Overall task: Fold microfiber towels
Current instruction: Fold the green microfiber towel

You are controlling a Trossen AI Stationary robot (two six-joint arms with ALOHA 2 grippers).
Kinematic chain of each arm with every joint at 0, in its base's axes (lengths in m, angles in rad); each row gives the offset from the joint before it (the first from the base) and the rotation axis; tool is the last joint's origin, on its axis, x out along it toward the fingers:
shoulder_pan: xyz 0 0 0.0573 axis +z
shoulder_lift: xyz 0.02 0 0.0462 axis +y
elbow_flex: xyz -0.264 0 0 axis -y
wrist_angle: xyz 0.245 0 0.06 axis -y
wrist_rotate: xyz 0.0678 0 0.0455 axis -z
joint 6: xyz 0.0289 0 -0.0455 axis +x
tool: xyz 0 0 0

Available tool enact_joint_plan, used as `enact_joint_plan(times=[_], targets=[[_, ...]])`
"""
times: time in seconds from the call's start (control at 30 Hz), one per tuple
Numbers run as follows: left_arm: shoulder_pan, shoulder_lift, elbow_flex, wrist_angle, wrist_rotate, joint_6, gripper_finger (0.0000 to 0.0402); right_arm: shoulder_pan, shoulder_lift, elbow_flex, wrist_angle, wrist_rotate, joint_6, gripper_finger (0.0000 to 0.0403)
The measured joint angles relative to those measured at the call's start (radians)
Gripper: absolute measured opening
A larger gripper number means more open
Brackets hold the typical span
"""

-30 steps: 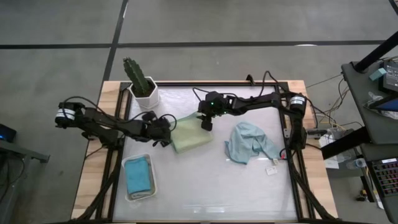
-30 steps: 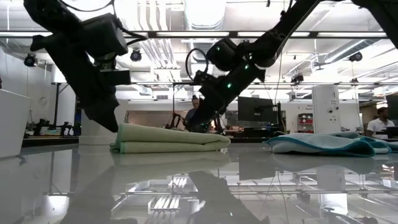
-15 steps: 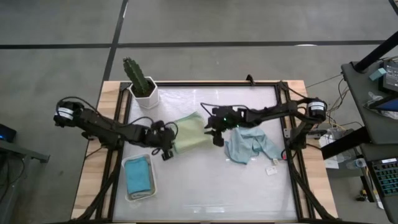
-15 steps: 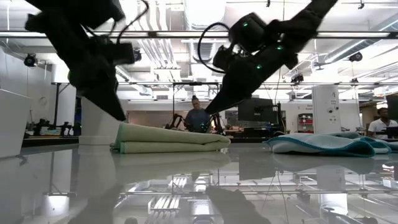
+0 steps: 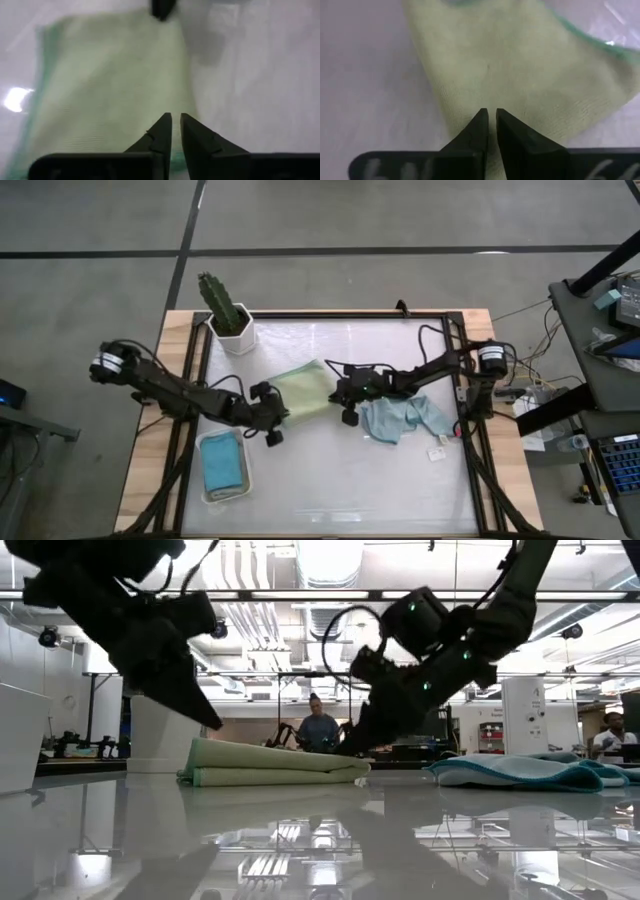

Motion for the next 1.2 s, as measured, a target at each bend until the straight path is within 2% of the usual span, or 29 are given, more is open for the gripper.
enact_joint_plan(times=[0.23, 0.47, 0.63, 0.9, 0.97, 1.1, 1.2], targets=[[-0.003, 0.14, -0.014, 0.062, 0.142, -0.047, 0.0002, -0.023, 0.016, 0.004, -0.012, 0.001, -0.005, 0.0027], [-0.004, 0.213, 0.01, 0.072, 0.173, -0.052, 0.0, -0.029, 0.008, 0.003, -0.023, 0.0, -0.012, 0.0027], [-0.004, 0.141, 0.006, 0.006, 0.21, -0.044, 0.0, -0.031, -0.007, 0.003, -0.041, 0.001, -0.012, 0.0027], [-0.002, -0.075, 0.005, -0.233, 0.203, -0.044, 0.0, -0.031, -0.032, 0.004, -0.049, 0.001, -0.012, 0.0027], [0.002, -0.126, 0.003, -0.286, 0.175, -0.048, 0.0, -0.031, -0.033, 0.006, -0.05, 0.001, -0.019, 0.0027], [0.039, -0.208, -0.01, -0.354, 0.022, -0.096, 0.0, -0.038, -0.033, 0.02, -0.049, 0.0, -0.048, 0.0027], [0.109, -0.244, -0.027, -0.353, 0.008, -0.096, 0.0001, -0.051, -0.033, 0.03, -0.049, 0.001, -0.07, 0.0027]])
